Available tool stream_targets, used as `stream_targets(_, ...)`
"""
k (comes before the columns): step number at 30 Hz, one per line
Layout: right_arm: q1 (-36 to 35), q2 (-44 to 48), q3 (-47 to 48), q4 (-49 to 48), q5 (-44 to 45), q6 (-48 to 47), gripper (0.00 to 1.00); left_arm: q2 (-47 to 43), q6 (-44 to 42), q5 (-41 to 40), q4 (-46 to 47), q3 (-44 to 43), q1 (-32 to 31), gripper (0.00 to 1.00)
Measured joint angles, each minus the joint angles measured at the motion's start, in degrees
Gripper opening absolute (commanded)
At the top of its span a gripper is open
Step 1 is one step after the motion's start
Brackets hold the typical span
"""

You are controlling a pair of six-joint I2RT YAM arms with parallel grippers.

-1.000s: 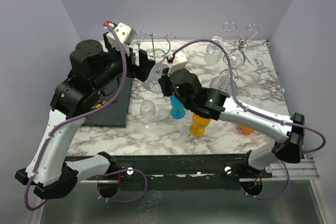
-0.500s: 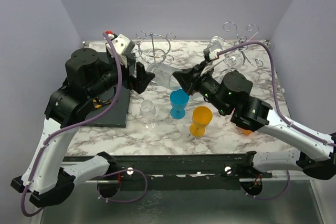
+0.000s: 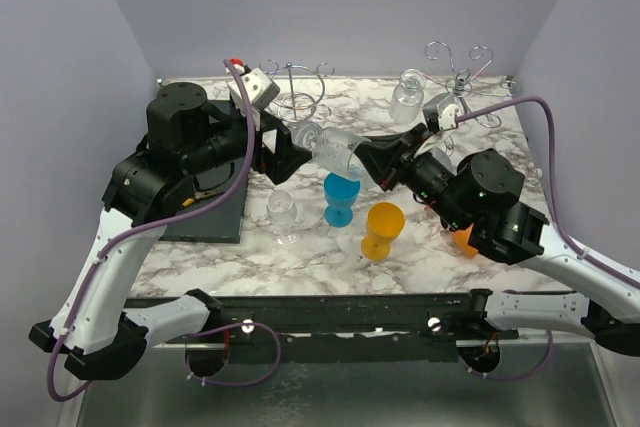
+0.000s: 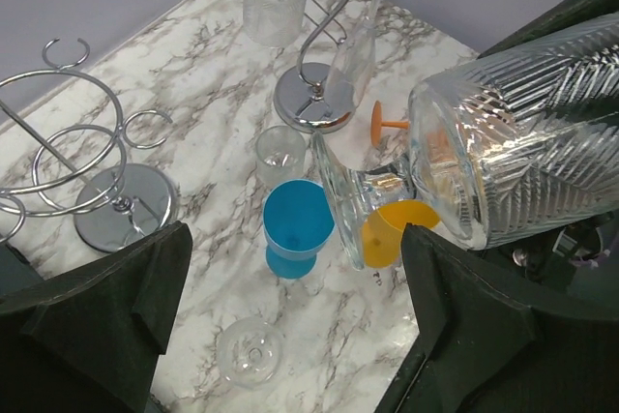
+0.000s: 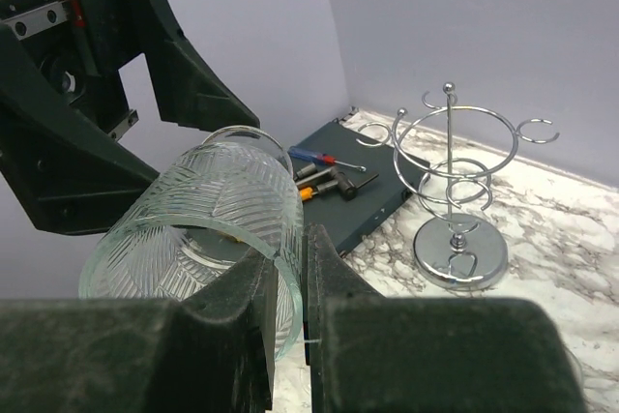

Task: Place the wine glass upside down on the wine glass rack
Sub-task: Turn the wine glass upside down at the wine rack.

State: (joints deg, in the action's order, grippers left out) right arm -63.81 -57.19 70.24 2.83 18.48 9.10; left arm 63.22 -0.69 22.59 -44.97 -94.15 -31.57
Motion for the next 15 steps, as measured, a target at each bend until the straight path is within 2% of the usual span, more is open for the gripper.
stream_targets(3, 0.00, 0.31, 0.00, 0.00, -0.48, -0.50, 0.00, 0.00, -0.20, 1.90, 0.59, 0.00, 0.00, 0.87)
stream_targets(6, 0.00, 0.33, -0.02, -0.11, -1.46, -0.83, 0.00, 0.28, -0.79, 3.69, 1.44, -0.02, 0.00, 0.65)
stream_targets(9, 0.02, 0.33, -0.13, -0.61, -2.14, -1.29, 0.00, 1.36, -1.62, 5.75, 1.84, -0.02, 0.00, 0.36)
stream_targets(15, 0.42, 0.20, -2.01, -4.52, -1.60, -2.78, 0.01, 4.04, -3.26, 9.40, 1.66, -0.04, -0.22, 0.06)
